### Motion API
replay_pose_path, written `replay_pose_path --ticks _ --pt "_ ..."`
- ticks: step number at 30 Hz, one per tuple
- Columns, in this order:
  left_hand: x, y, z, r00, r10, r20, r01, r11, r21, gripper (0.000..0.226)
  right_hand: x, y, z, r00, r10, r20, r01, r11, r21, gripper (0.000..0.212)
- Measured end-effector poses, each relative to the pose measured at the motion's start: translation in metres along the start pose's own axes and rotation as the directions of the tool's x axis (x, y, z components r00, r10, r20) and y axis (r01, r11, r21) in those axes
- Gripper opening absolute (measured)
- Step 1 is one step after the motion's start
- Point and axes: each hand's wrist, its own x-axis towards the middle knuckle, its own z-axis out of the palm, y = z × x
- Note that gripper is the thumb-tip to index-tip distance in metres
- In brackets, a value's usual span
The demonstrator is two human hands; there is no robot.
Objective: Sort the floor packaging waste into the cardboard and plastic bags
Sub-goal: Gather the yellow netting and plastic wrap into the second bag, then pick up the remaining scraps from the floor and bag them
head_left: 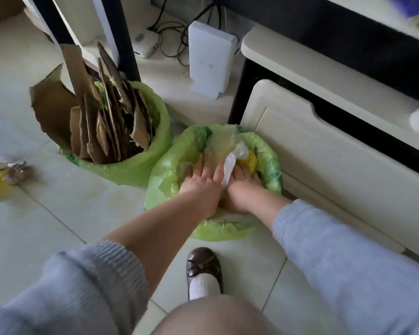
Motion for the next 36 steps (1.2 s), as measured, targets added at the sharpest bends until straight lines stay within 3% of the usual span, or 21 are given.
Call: replay_pose_path --ticks 6,12,16,18,21,25,27,31,36 --pt "0.032 0.007 0.007 0.968 -0.056 0.243 0.037 0.996 0.081 0.083 0.031 0.0 0.009 0.985 0.048 0.168 -0.029 0.993 -0.115 0.103" --pt "0.033 0.007 0.006 0.933 -0.054 0.355 0.014 0.993 0.114 0.079 0.034 0.004 0.014 0.979 0.033 0.203 -0.037 0.999 0.014 0.109" --pt "0.012 -0.002 -0.016 0.969 0.079 0.233 -0.093 0.994 0.049 0.079 0.008 0.004 -0.014 0.991 -0.052 0.124 0.044 0.996 0.073 0.11" --pt "-0.007 -0.009 -0.036 0.983 0.138 0.118 -0.132 0.99 -0.056 0.077 -0.015 0.004 -0.034 0.992 -0.1 0.081 0.091 0.99 0.107 0.096" --pt "-0.046 -0.02 -0.067 0.985 0.173 0.013 -0.157 0.921 -0.355 0.072 -0.054 0.004 -0.061 0.992 -0.12 -0.05 0.126 0.979 0.158 0.069" --pt "-0.105 -0.062 -0.083 0.995 0.08 -0.067 -0.104 0.801 -0.589 0.067 -0.105 -0.026 -0.083 0.919 -0.156 -0.361 0.24 0.95 0.199 0.059" --pt "-0.137 -0.092 -0.079 0.996 -0.005 -0.085 -0.048 0.784 -0.618 0.07 -0.126 -0.061 -0.085 0.868 -0.271 -0.416 0.356 0.924 0.14 0.056" --pt "-0.207 -0.157 -0.055 0.984 -0.161 -0.072 0.085 0.792 -0.604 0.069 -0.15 -0.141 -0.066 0.812 -0.497 -0.307 0.525 0.851 0.008 0.054" --pt "-0.303 -0.246 -0.002 0.941 -0.337 0.031 0.289 0.754 -0.59 0.067 -0.155 -0.232 -0.025 0.75 -0.654 -0.095 0.636 0.754 -0.168 0.052"
